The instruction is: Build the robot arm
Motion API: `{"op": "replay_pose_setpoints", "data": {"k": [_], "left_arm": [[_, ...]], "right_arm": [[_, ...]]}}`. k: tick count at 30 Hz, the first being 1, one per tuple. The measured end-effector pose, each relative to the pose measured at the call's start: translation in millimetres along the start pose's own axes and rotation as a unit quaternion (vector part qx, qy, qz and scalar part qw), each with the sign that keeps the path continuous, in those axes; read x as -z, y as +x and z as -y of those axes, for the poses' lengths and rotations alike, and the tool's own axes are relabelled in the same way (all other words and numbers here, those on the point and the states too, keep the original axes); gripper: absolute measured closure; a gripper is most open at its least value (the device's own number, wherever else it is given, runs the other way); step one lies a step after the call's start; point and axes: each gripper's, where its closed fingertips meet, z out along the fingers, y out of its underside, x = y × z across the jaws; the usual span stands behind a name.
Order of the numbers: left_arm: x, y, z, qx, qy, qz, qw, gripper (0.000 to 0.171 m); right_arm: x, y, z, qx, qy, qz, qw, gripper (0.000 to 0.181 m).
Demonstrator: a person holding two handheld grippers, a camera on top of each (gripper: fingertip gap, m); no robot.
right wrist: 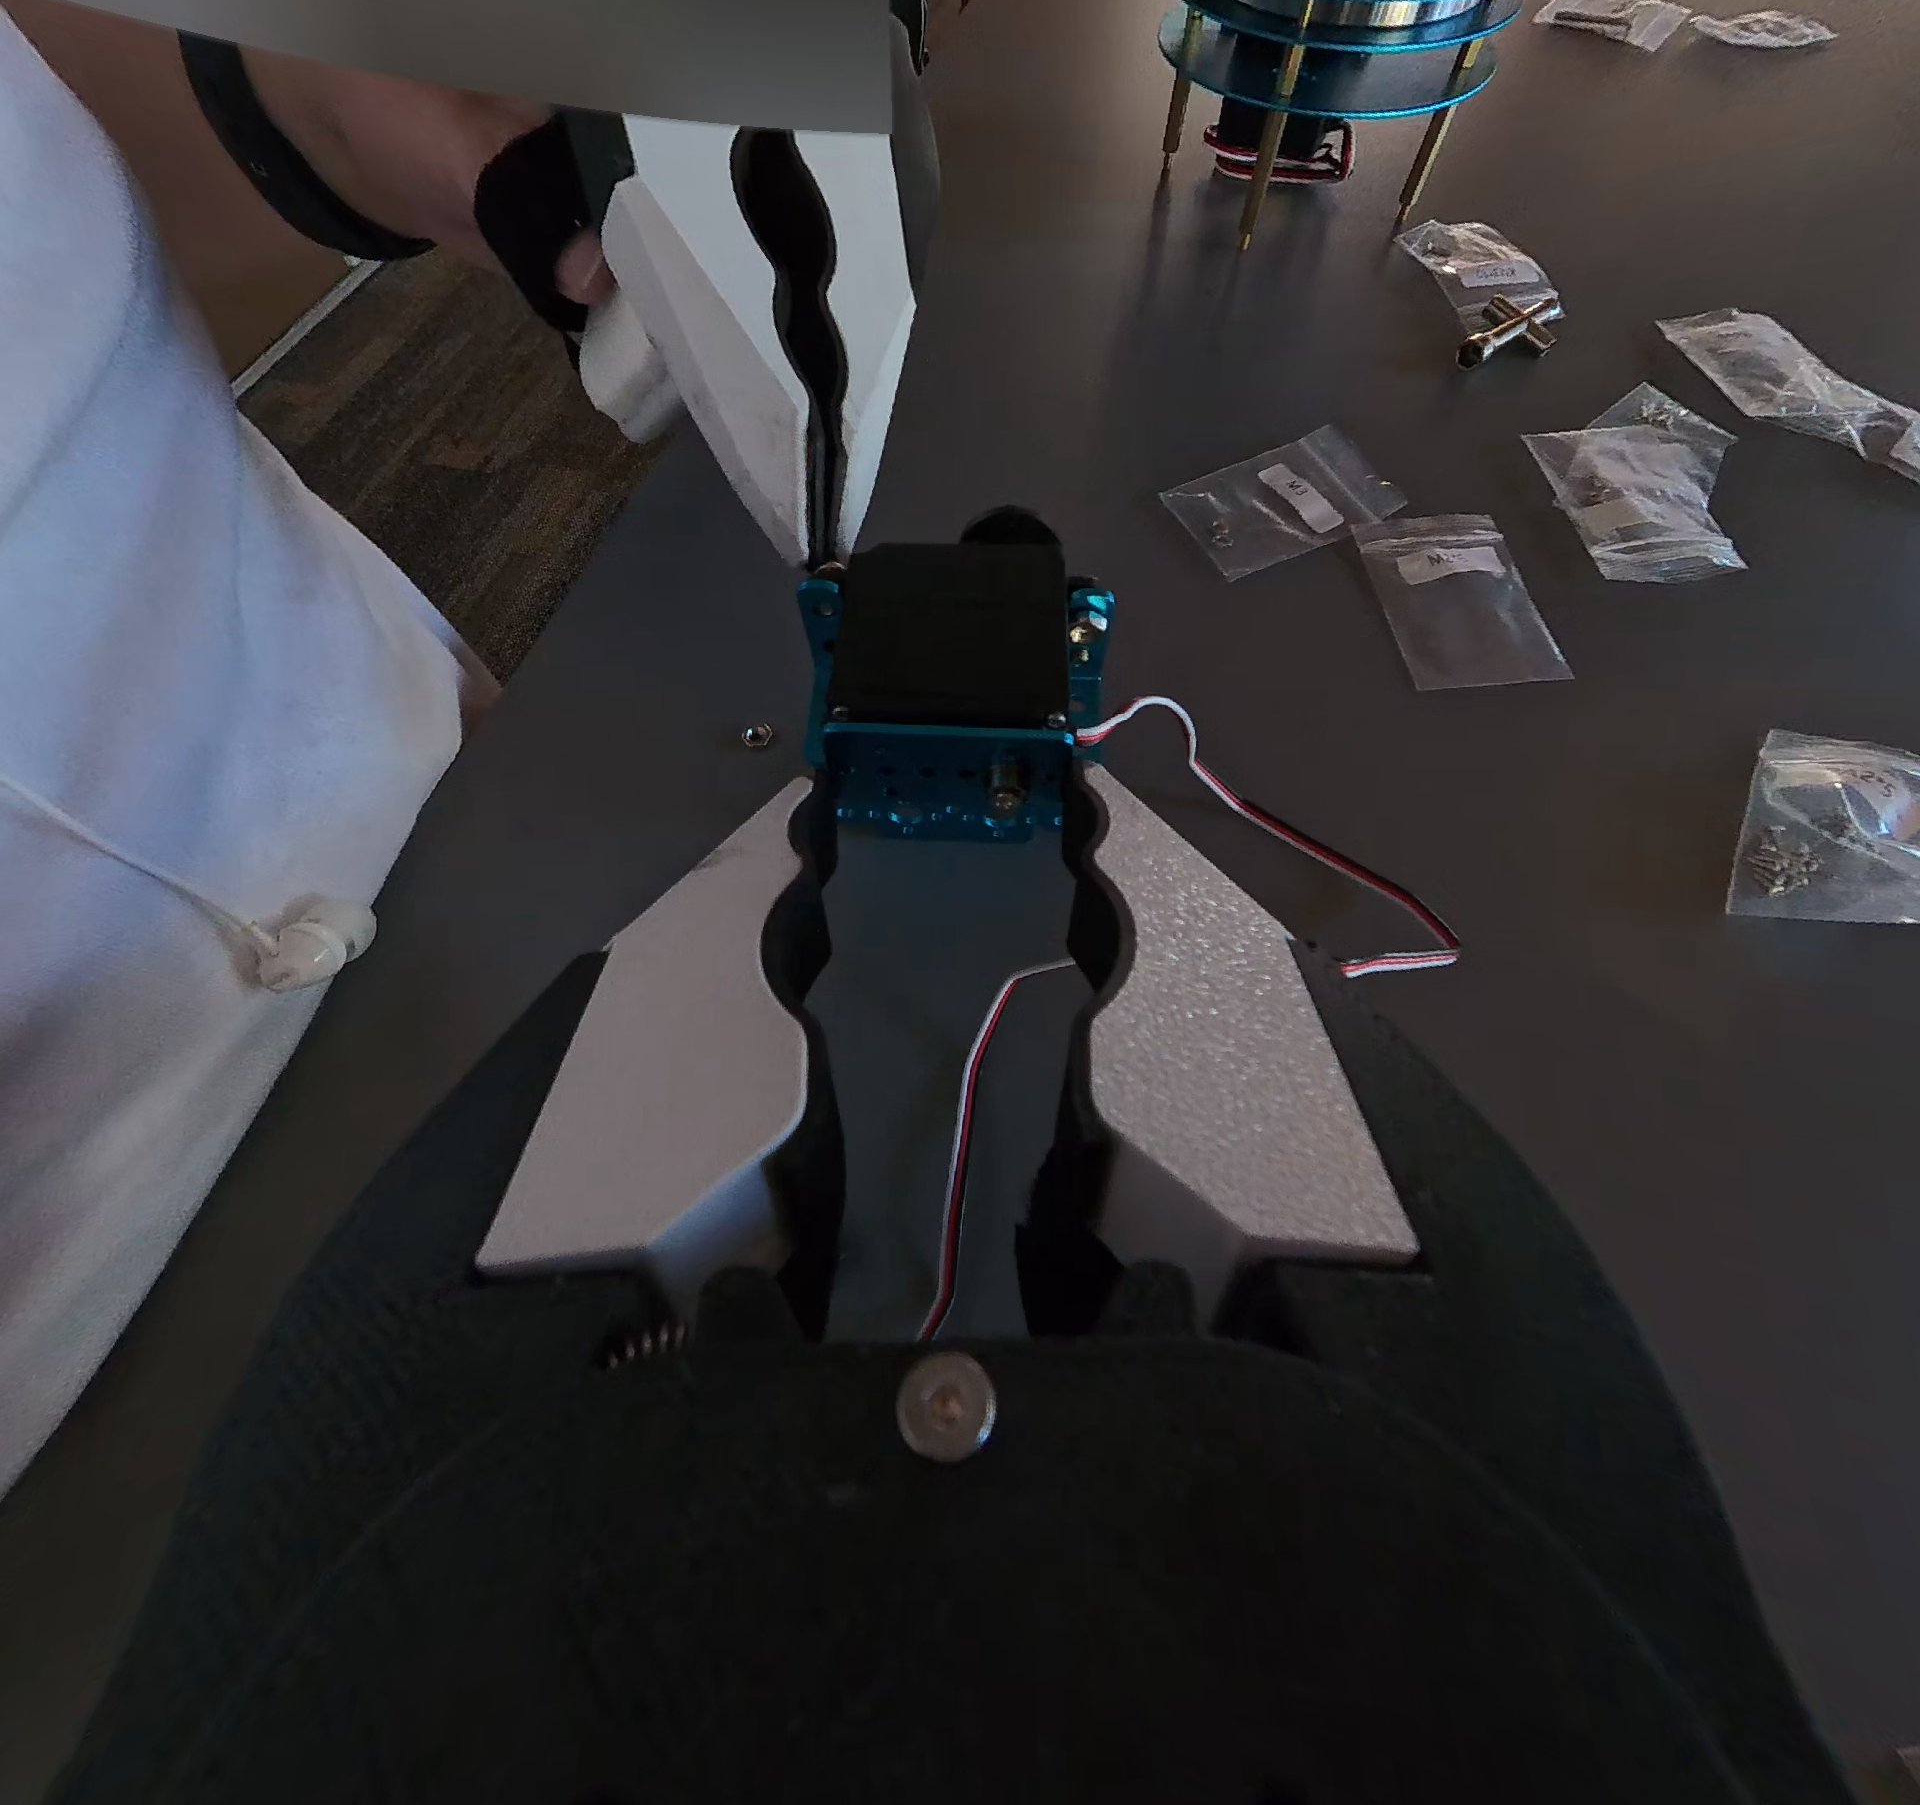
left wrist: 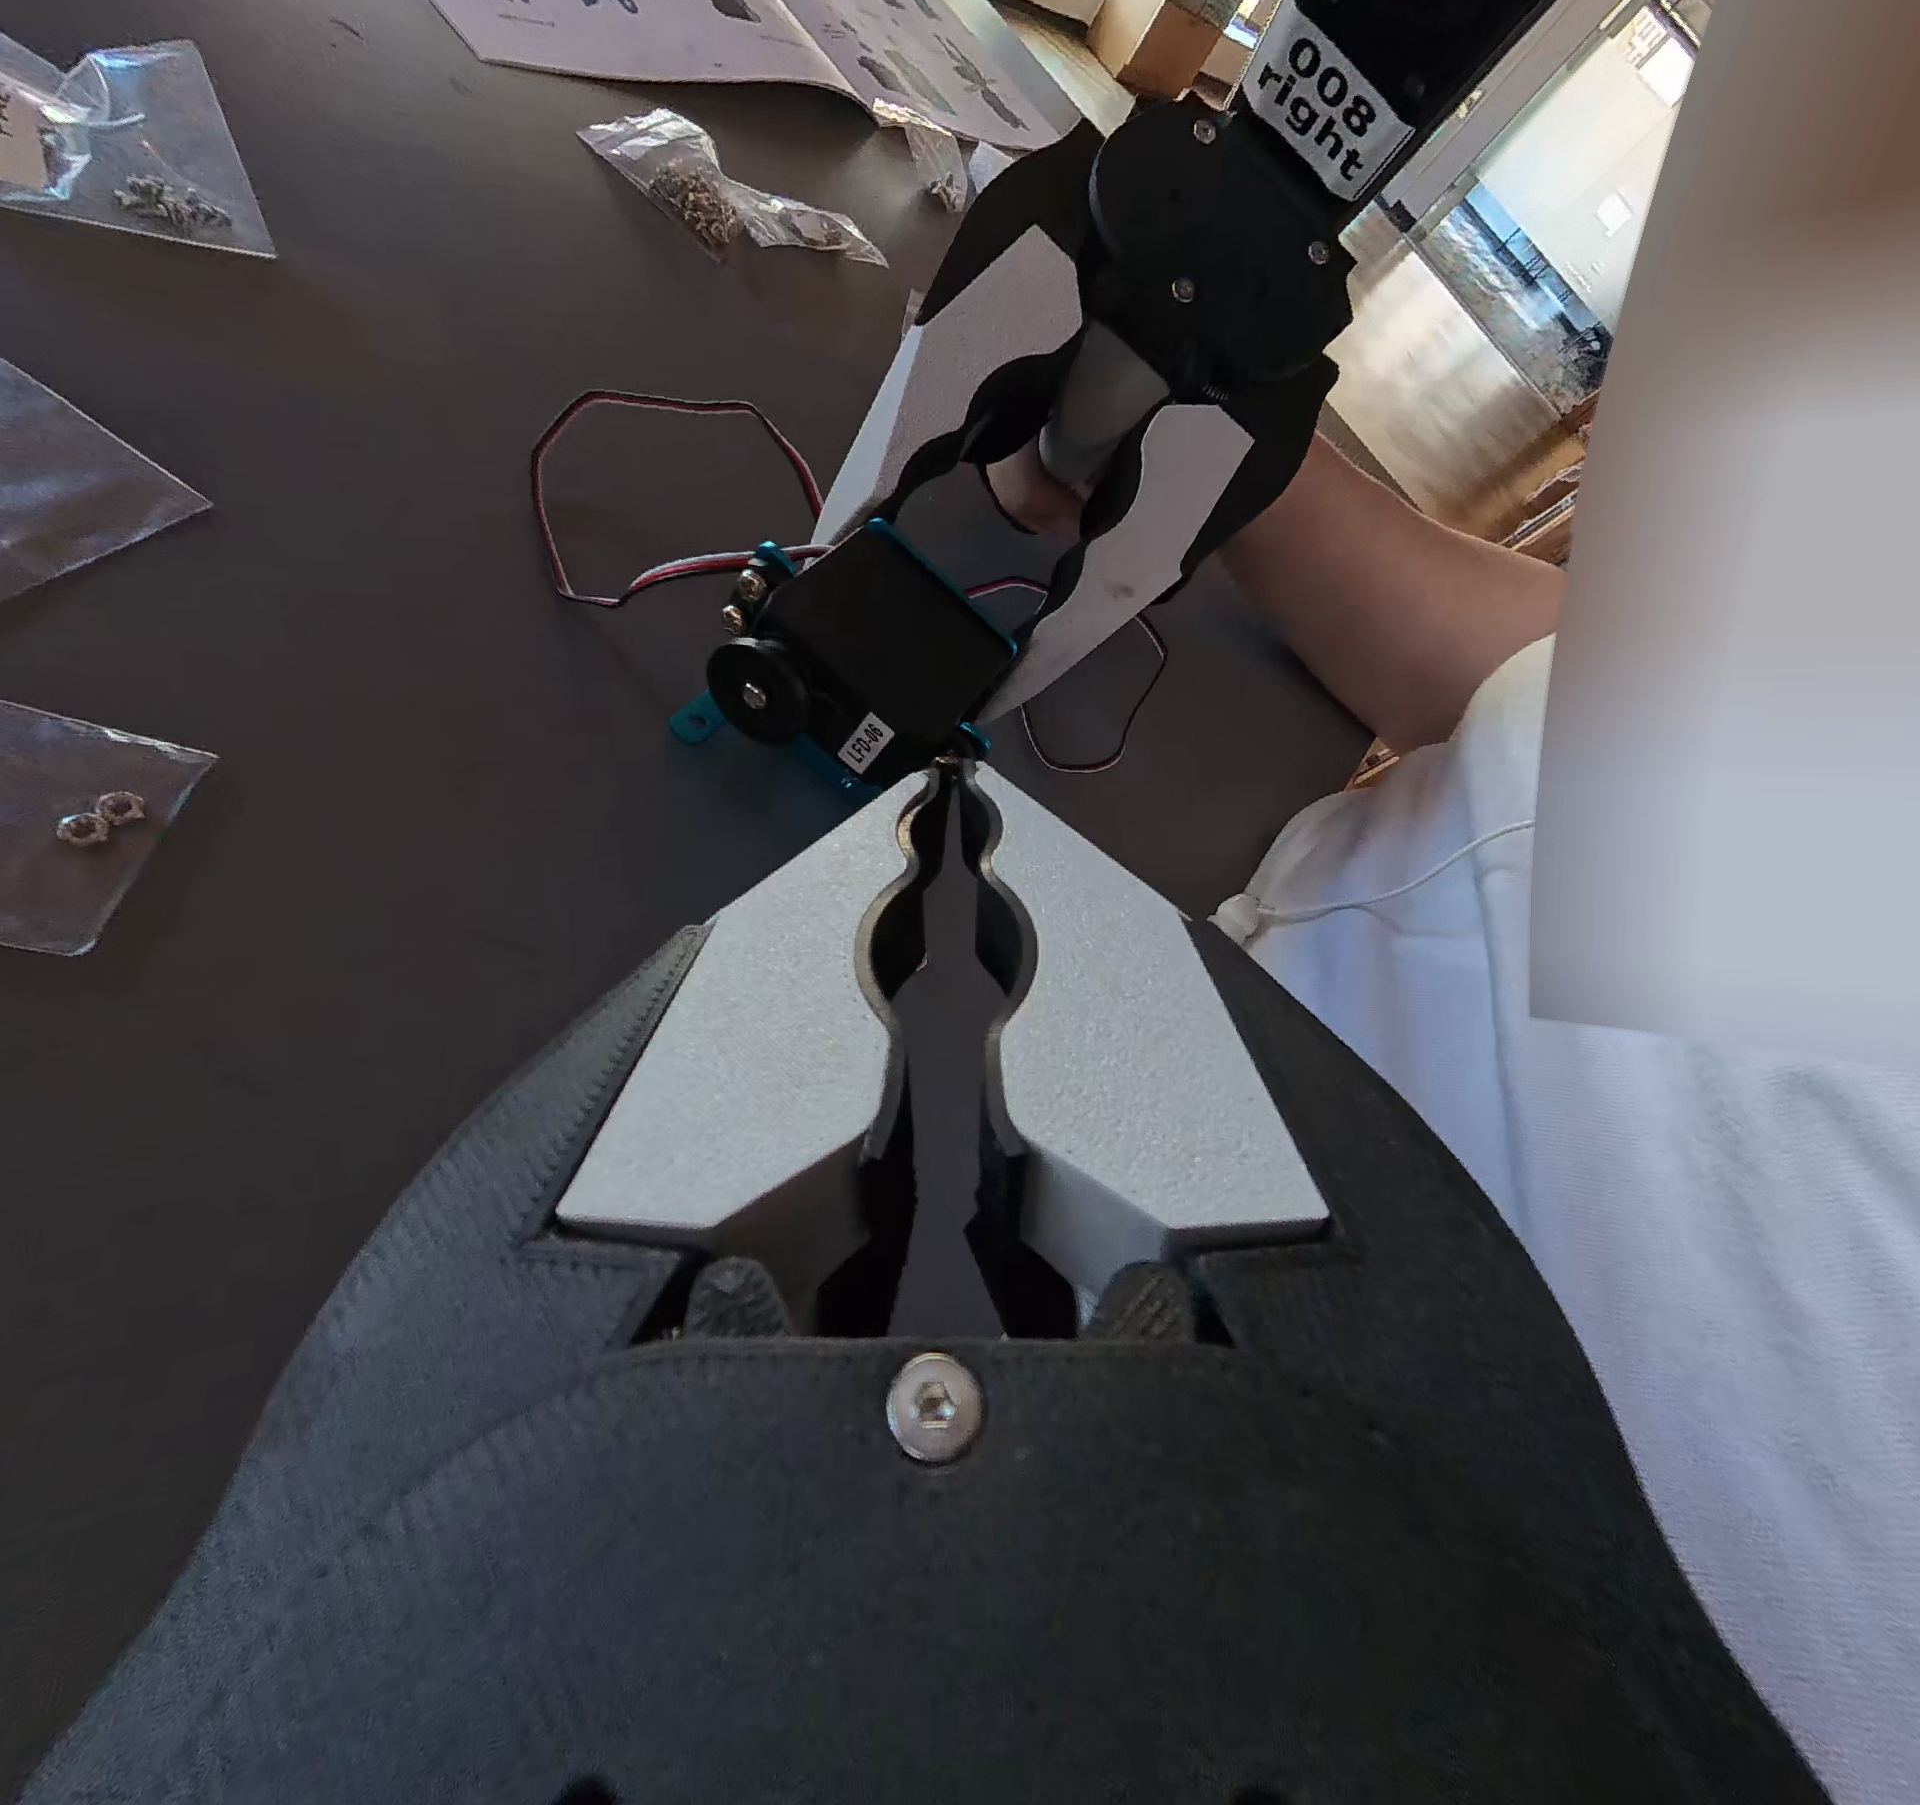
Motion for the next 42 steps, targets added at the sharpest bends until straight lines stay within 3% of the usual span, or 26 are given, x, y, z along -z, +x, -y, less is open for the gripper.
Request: {"op": "replay_pose_setpoints", "data": {"k": [10,24,30,33,42], "left_arm": [[-1.2,1.9,1.5,0.006,0.007,-0.003,1.000,0.171],[-1.3,9.7,1.2,0.028,0.011,-0.049,0.998,0.158],[2.9,-8.7,-18.3,-0.015,-0.032,0.018,0.999,0.154],[-3.6,-5.0,-24.2,-0.019,-0.049,0.019,0.998,0.147],[-7.0,-1.2,-21.5,-0.017,-0.033,0.041,0.998,0.149]], "right_arm": [[0.2,-0.1,-0.5,0.000,-0.001,0.000,1.000,0.136],[0.4,-0.3,-1.3,0.000,-0.002,0.001,1.000,0.137],[0.4,-0.3,-1.3,0.001,-0.002,0.000,1.000,0.137],[0.4,-0.3,-1.2,0.002,-0.002,0.001,1.000,0.137],[0.3,-0.3,-1.2,0.000,-0.001,0.003,1.000,0.136]]}}
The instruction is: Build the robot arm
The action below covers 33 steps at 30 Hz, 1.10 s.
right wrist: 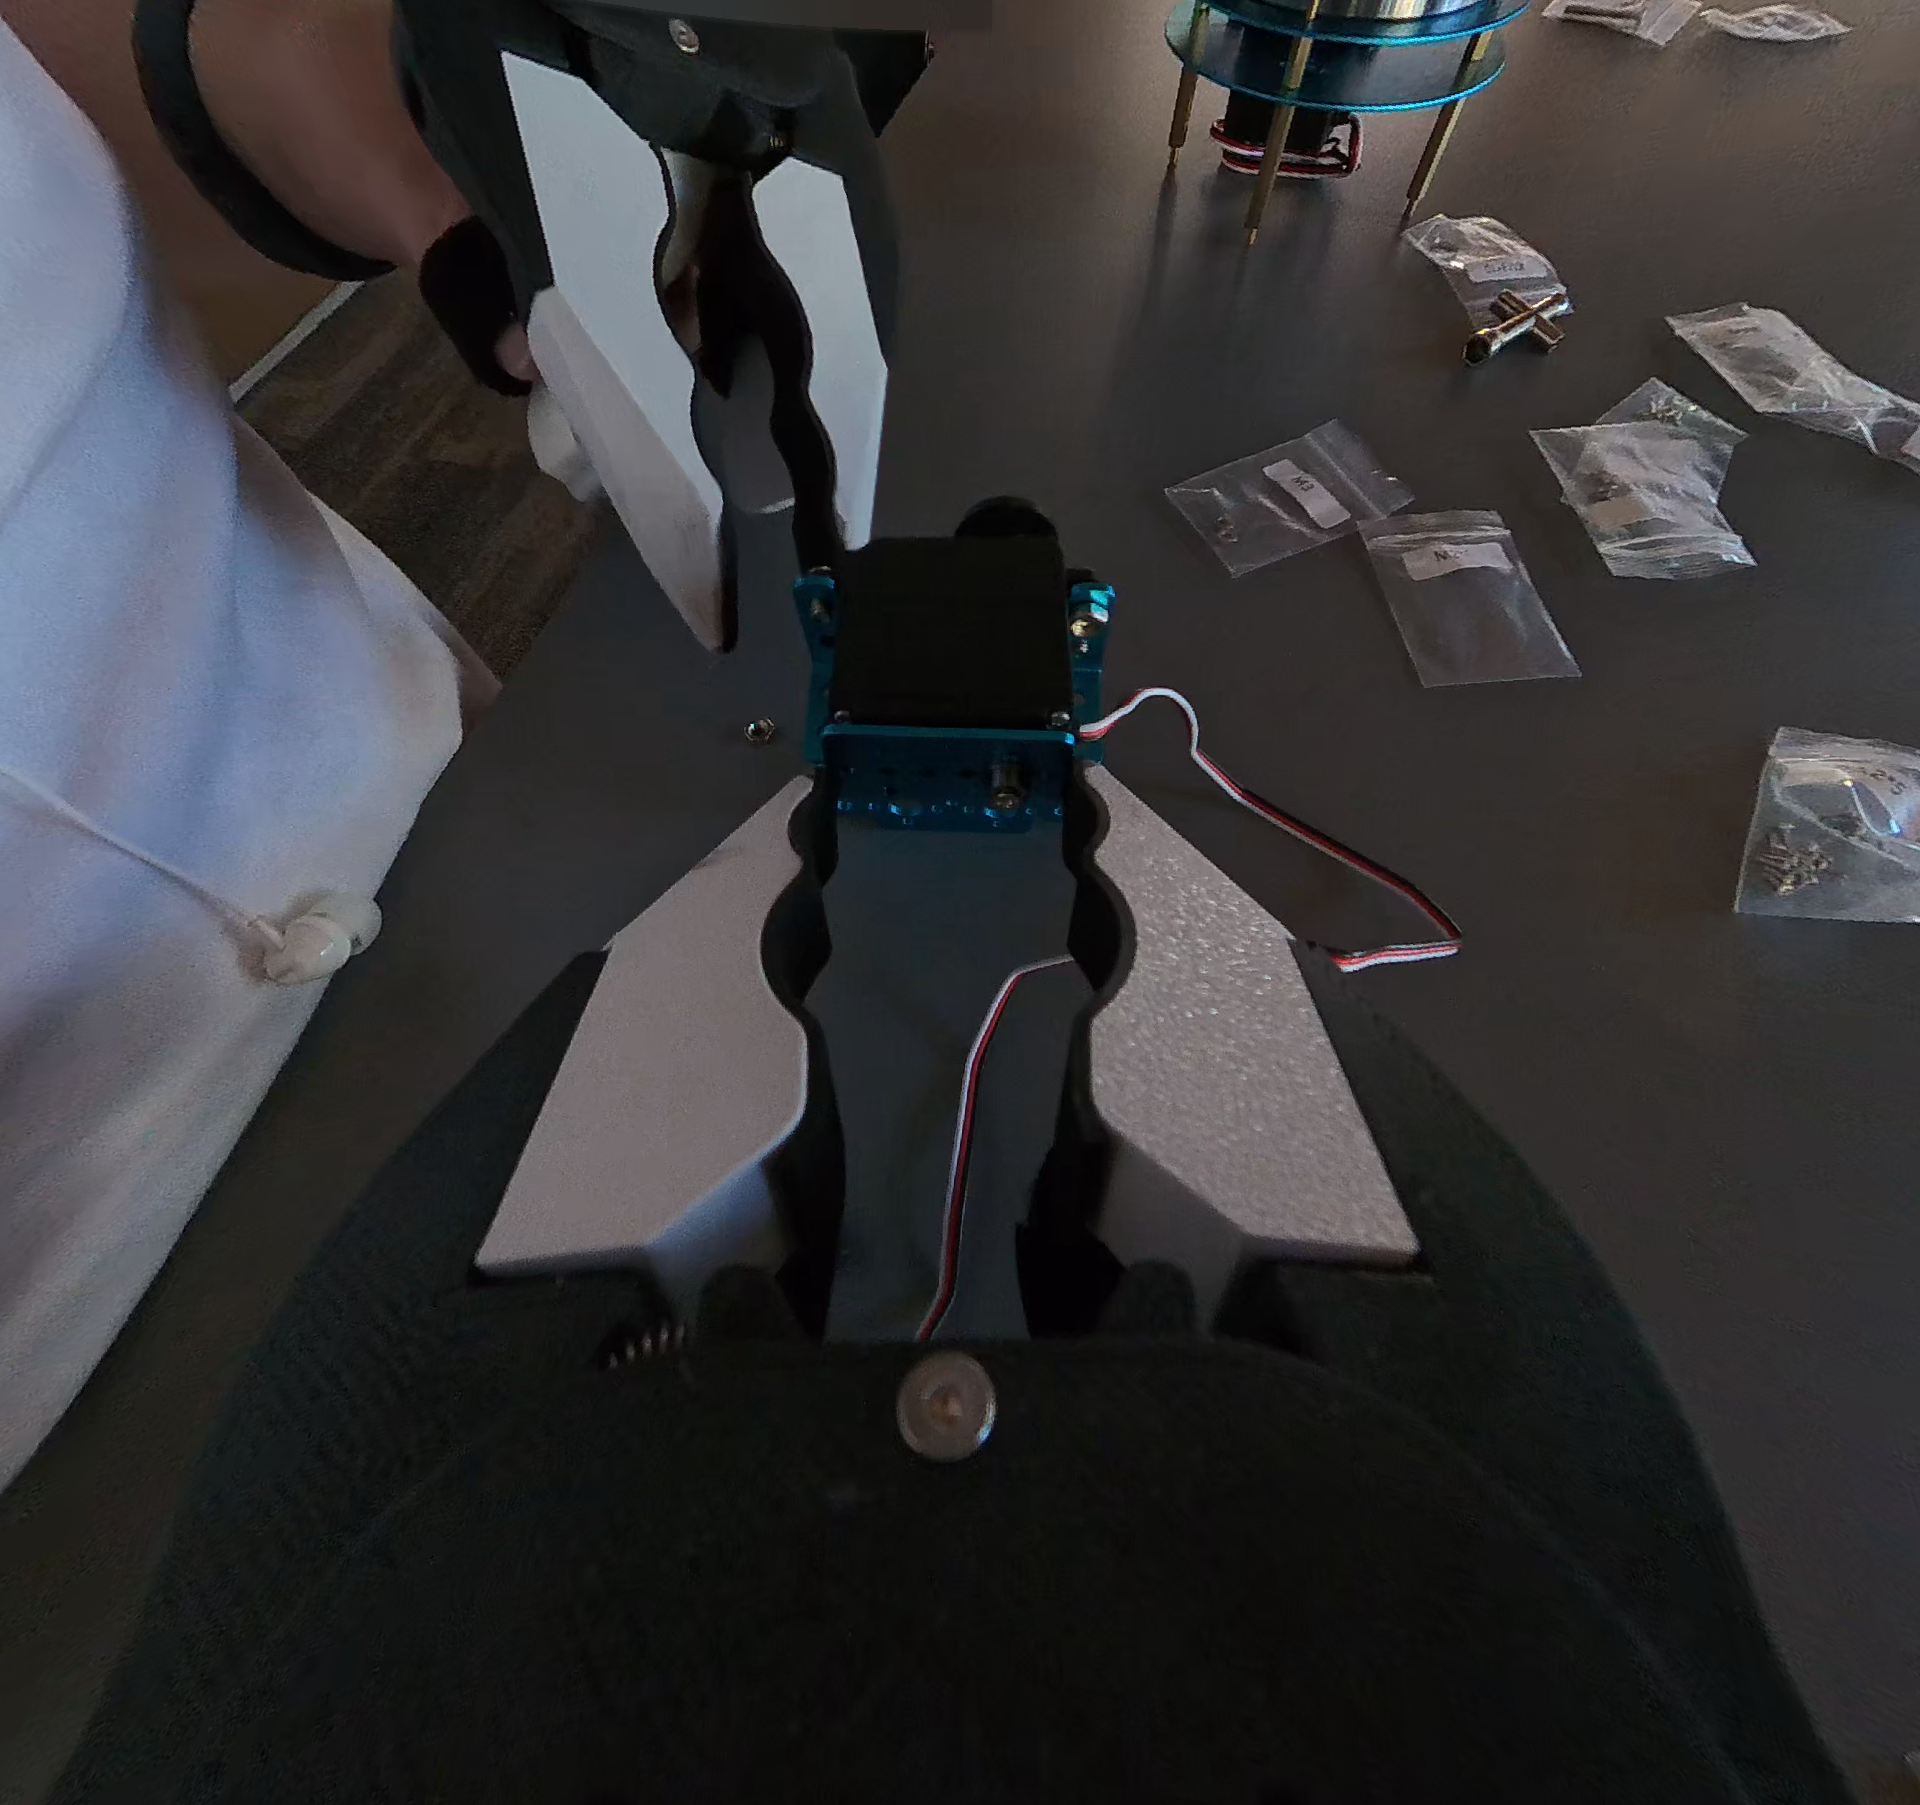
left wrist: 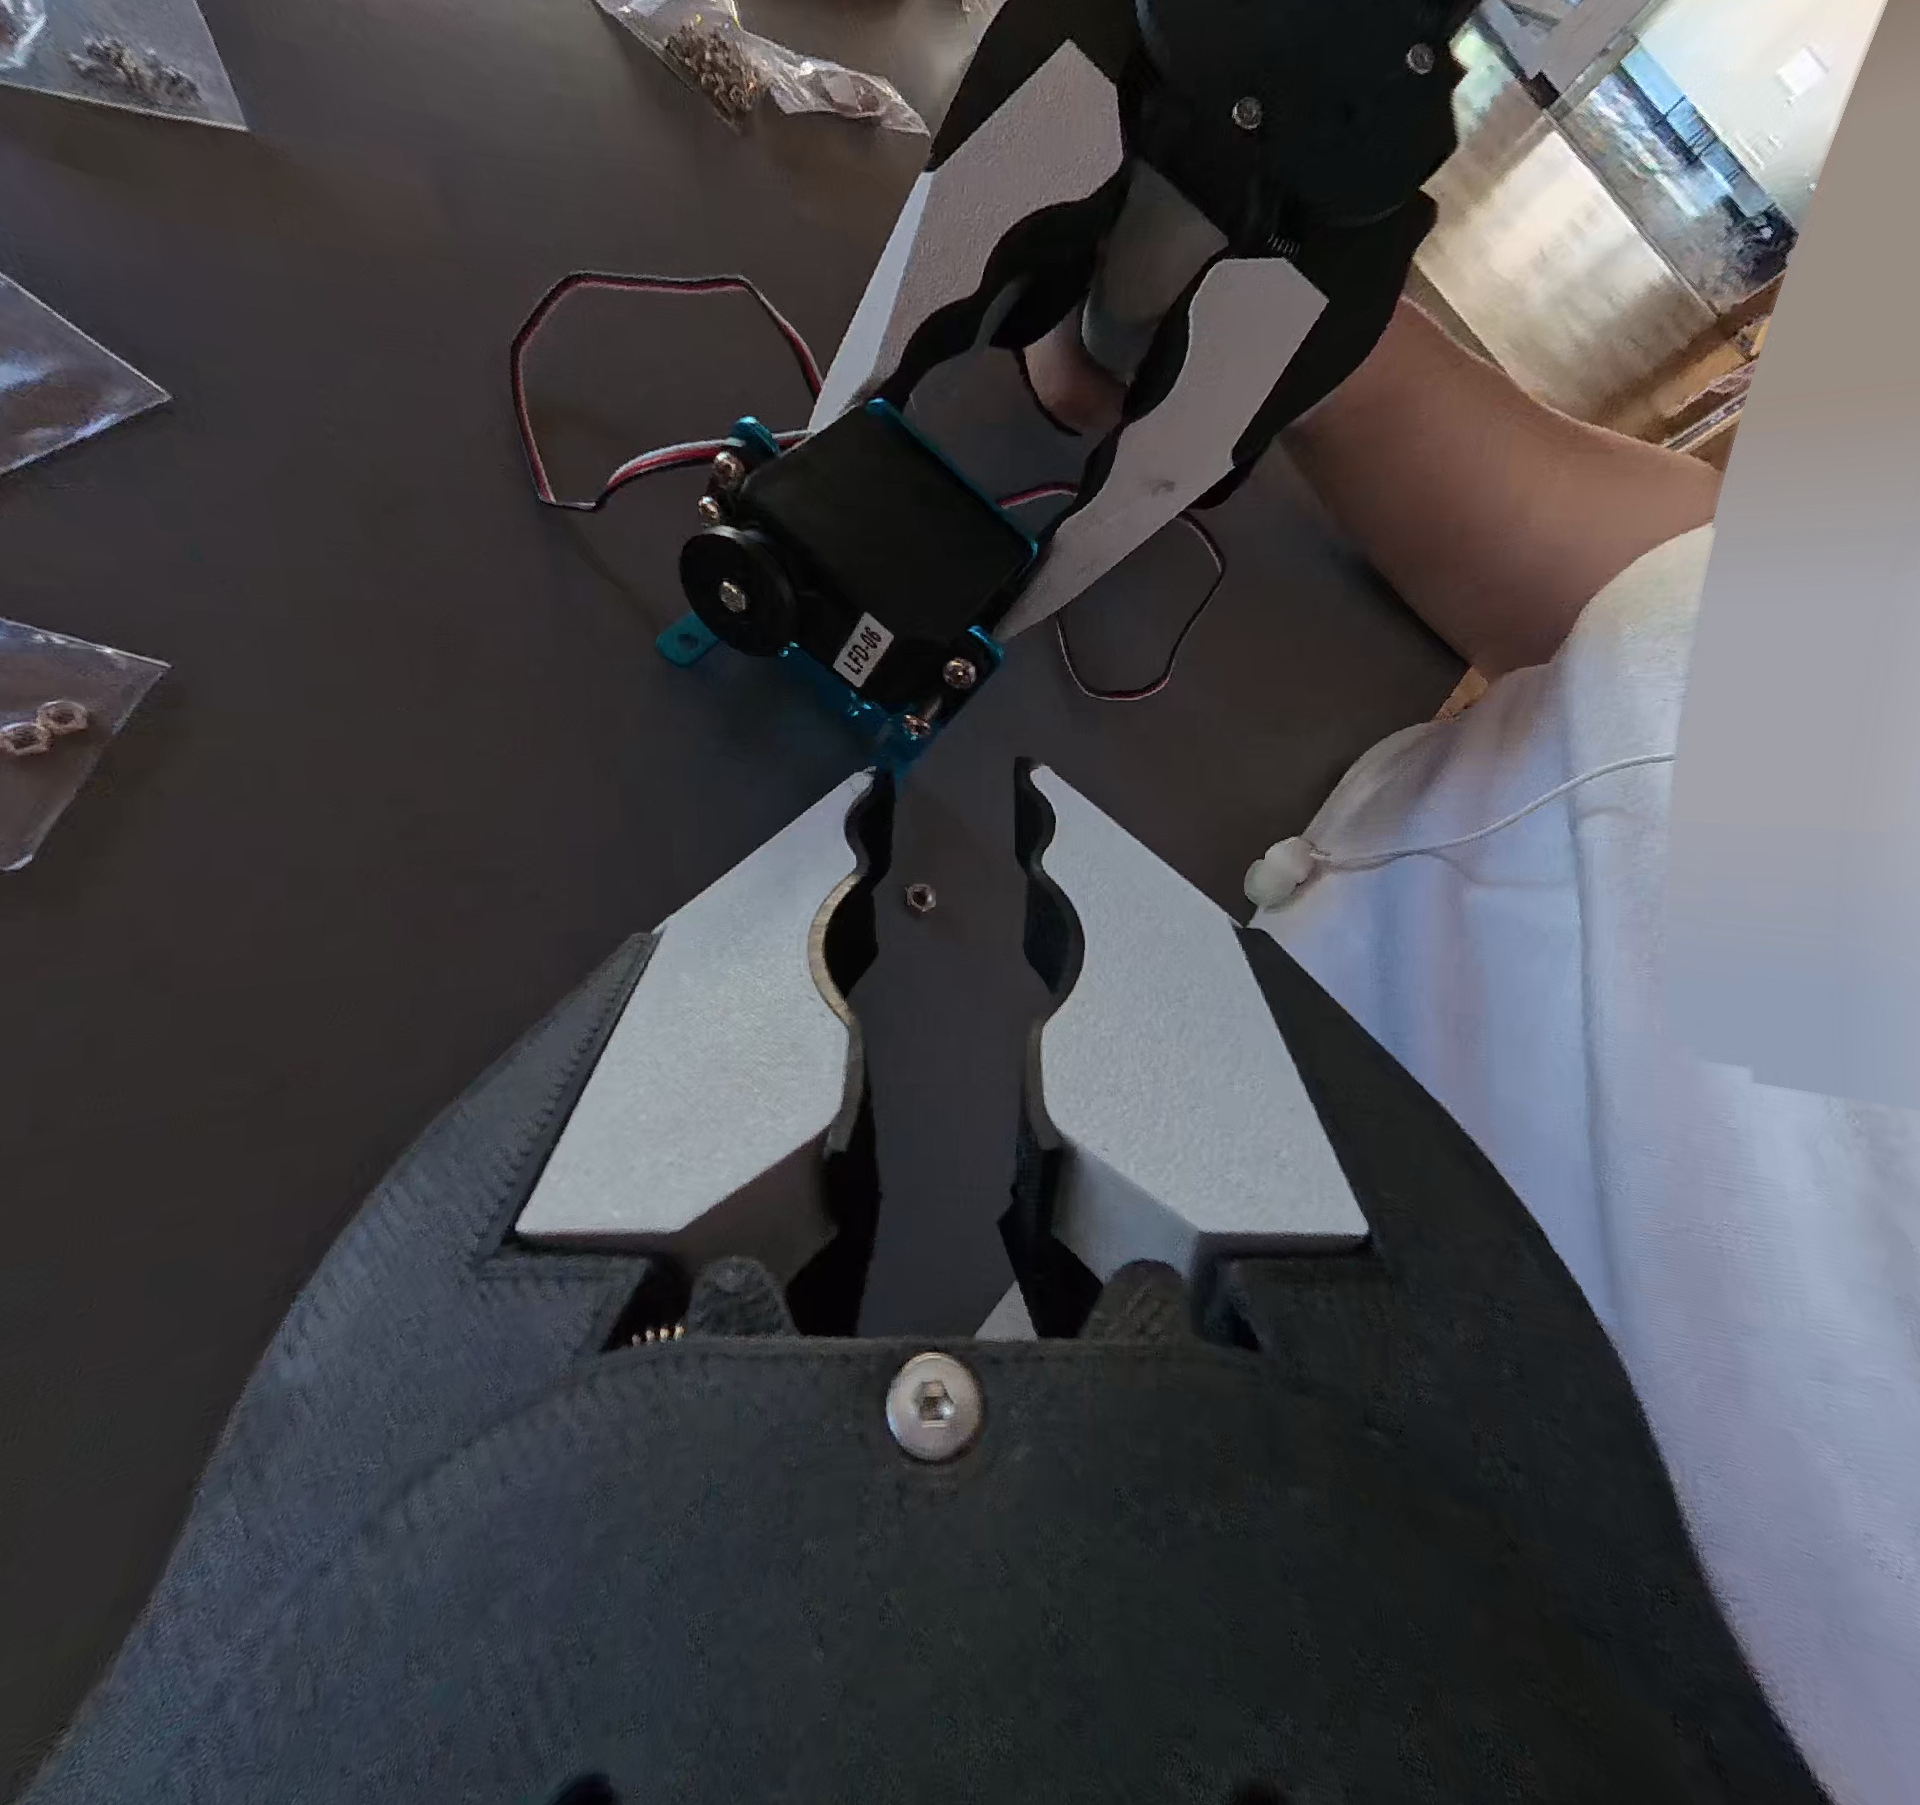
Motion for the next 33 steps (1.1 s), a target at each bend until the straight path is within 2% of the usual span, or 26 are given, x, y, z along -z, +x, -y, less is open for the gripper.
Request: {"op": "replay_pose_setpoints", "data": {"k": [9,16,33], "left_arm": [[-0.9,7.1,5.1,-0.017,0.012,0.000,1.000,0.149],[-1.3,1.4,2.0,-0.036,-0.007,0.034,0.999,0.150],[1.1,4.9,8.2,-0.062,-0.003,0.069,0.996,0.145]], "right_arm": [[-0.7,-0.6,0.2,0.002,-0.003,-0.001,1.000,0.136],[-1.9,-1.8,0.7,0.005,-0.004,-0.001,1.000,0.136],[-2.0,-0.4,-1.0,0.004,-0.009,-0.003,1.000,0.136]]}}
